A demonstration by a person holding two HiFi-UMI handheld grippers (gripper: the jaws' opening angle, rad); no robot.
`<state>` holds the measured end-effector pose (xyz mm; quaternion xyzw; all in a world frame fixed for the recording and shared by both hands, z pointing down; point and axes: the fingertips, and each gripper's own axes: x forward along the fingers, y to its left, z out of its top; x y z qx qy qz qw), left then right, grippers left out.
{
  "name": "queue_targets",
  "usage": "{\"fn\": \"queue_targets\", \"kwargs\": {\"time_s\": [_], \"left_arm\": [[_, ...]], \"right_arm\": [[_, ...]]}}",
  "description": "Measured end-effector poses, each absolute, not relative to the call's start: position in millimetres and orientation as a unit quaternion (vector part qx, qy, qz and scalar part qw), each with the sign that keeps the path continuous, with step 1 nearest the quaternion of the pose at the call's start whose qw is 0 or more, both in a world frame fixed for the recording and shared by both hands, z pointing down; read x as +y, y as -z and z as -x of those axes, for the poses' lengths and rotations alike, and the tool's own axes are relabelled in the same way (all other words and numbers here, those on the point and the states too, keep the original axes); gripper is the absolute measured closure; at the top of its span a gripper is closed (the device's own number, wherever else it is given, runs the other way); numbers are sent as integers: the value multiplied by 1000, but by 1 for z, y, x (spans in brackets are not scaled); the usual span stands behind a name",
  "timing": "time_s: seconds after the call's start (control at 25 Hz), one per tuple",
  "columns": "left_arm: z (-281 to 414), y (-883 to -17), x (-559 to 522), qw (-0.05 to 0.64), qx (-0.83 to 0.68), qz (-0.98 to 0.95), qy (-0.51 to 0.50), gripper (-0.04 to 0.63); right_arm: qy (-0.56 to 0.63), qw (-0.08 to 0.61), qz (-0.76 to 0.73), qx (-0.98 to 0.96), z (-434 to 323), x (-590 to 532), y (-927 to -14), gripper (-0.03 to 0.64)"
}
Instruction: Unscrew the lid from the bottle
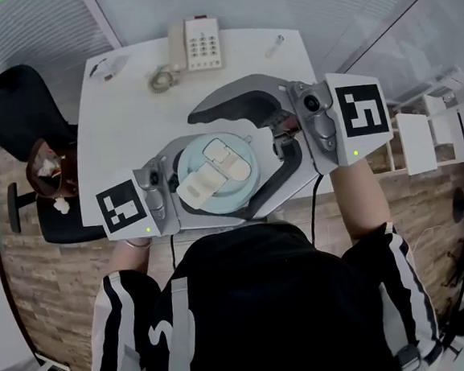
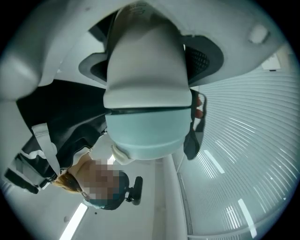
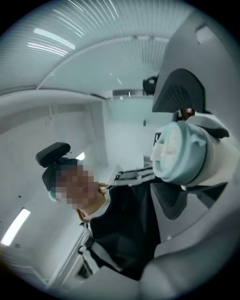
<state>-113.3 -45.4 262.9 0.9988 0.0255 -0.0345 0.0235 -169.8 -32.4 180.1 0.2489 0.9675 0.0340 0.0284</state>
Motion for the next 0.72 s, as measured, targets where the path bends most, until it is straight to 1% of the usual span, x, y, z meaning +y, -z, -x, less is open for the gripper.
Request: {"fn": "queue_targets", "kwargs": {"time_s": [0.08, 0.16, 0.24, 0.32, 0.52, 0.64, 0.72], "left_arm": [[124, -262, -70, 7, -40, -999, 34, 158], [134, -264, -99, -12, -117, -993, 23, 158], [140, -267, -126, -18, -188, -982, 14, 158], [144, -272, -146, -22, -236, -971, 1, 158], [142, -283, -168, -55, -317, -947, -20, 159], [129, -285, -174, -59, -350, -935, -19, 158], [120, -287, -175, -52, -355, -933, -17, 158]], "right_arm": [[-40, 49, -132, 989, 172, -56, -171, 160], [-40, 51, -7, 998, 171, -81, -171, 160], [-51, 20, 104, 993, 168, -102, -181, 161], [-69, -5, 184, 981, 166, -118, -188, 161], [-40, 17, 277, 960, 172, -135, -200, 164], [-64, -10, 307, 949, 175, -147, -210, 156], [-56, -28, 305, 950, 169, -151, -216, 152]]}}
